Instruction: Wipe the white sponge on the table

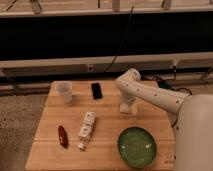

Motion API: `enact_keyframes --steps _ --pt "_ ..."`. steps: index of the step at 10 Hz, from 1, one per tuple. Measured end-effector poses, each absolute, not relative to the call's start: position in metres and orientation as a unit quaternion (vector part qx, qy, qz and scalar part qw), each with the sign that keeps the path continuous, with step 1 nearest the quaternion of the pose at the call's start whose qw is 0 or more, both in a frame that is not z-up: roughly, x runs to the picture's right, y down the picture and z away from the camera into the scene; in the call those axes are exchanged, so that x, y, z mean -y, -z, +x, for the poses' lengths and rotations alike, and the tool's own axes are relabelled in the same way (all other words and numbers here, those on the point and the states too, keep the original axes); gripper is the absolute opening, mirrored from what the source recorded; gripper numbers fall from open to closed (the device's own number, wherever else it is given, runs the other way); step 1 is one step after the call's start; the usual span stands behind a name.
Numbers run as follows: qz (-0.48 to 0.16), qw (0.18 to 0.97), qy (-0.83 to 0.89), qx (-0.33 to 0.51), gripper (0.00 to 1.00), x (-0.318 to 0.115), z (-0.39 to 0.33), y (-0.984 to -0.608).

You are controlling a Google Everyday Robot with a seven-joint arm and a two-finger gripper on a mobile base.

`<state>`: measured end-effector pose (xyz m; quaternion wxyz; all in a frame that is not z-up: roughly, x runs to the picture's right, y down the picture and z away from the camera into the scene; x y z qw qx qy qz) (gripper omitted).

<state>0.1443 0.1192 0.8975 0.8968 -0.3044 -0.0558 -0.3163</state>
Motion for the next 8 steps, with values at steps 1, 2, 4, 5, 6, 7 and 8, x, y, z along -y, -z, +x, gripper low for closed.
enact_keyframes --steps 1,2,4,5,6,7,8 --pt "-0.305 0.896 0.318 0.055 0.66 -0.12 0.143 -0.898" --pt "-0.304 0.896 0.319 0.055 0.58 -0.119 0.142 -0.898" --pt "-0.303 0.893 0.327 0.056 0.37 -0.12 0.136 -0.899" --pt "-0.303 0.893 0.33 0.055 0.29 -0.12 0.135 -0.898" --pt "-0.303 0.891 0.334 0.056 0.16 -0.123 0.133 -0.894" --pt "-0.303 0.889 0.338 0.059 0.07 -0.128 0.134 -0.889" --pt "-0.303 0.887 0.342 0.061 0.03 -0.133 0.137 -0.884"
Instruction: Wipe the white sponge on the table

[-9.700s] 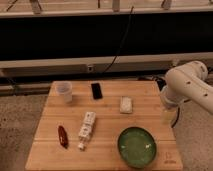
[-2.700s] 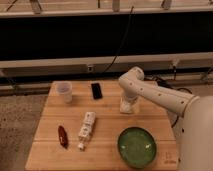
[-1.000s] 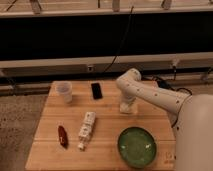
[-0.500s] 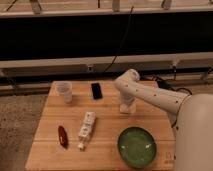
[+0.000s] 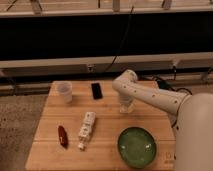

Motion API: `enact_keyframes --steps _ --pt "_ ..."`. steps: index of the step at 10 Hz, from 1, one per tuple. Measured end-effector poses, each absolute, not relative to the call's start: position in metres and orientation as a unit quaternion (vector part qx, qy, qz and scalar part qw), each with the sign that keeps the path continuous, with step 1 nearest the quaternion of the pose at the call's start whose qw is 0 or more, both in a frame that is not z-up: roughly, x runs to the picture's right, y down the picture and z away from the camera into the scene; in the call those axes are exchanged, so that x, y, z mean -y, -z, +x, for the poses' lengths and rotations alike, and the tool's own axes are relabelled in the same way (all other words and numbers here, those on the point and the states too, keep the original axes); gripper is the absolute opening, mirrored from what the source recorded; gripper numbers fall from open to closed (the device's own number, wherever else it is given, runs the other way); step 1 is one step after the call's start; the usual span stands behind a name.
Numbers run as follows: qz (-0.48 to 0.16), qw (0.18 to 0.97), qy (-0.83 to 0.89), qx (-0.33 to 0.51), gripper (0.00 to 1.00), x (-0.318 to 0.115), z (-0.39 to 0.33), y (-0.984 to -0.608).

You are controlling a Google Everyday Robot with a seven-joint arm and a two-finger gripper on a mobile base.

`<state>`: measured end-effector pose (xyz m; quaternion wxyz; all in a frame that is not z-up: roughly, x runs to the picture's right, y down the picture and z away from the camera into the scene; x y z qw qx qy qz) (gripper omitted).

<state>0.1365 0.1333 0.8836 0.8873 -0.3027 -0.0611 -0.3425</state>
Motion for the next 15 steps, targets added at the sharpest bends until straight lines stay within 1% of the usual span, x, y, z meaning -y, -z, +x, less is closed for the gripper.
enact_keyframes --steps 1,4,7,15 --pt "-0.301 0.885 0.349 0.064 0.02 -0.142 0.14 -0.875" --pt "-0.3 0.881 0.36 0.069 0.02 -0.148 0.139 -0.87" --pt "-0.303 0.874 0.373 0.069 0.02 -0.158 0.119 -0.863" --pt "-0.304 0.855 0.414 0.075 0.02 -0.162 0.076 -0.863"
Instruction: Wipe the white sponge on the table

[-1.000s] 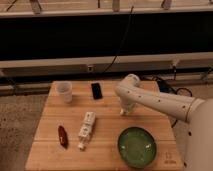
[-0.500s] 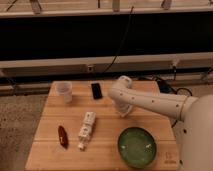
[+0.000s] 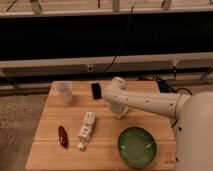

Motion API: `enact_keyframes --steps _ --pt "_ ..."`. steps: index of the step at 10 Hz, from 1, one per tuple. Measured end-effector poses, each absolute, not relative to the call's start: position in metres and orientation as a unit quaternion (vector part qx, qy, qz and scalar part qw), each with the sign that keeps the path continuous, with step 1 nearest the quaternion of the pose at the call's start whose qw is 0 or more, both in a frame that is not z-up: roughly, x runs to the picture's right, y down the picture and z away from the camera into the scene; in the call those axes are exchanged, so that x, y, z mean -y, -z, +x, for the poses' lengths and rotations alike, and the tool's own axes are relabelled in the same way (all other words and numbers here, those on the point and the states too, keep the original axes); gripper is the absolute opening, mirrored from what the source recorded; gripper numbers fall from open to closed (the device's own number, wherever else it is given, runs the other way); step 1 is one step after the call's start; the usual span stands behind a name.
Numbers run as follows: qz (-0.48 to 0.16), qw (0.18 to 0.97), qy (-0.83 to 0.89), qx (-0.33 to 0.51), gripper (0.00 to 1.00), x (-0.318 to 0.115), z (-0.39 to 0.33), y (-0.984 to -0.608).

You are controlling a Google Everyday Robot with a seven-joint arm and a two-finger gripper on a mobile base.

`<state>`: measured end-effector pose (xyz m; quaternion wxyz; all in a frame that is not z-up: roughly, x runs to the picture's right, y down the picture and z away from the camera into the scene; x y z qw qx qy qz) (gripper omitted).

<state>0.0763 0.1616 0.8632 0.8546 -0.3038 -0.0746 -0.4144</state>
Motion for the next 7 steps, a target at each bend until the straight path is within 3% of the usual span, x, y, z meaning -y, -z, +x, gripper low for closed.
enact_keyframes --steps 7 --pt "-0.294 0.832 0.461 0.094 0.02 -0.158 0.009 -0.867"
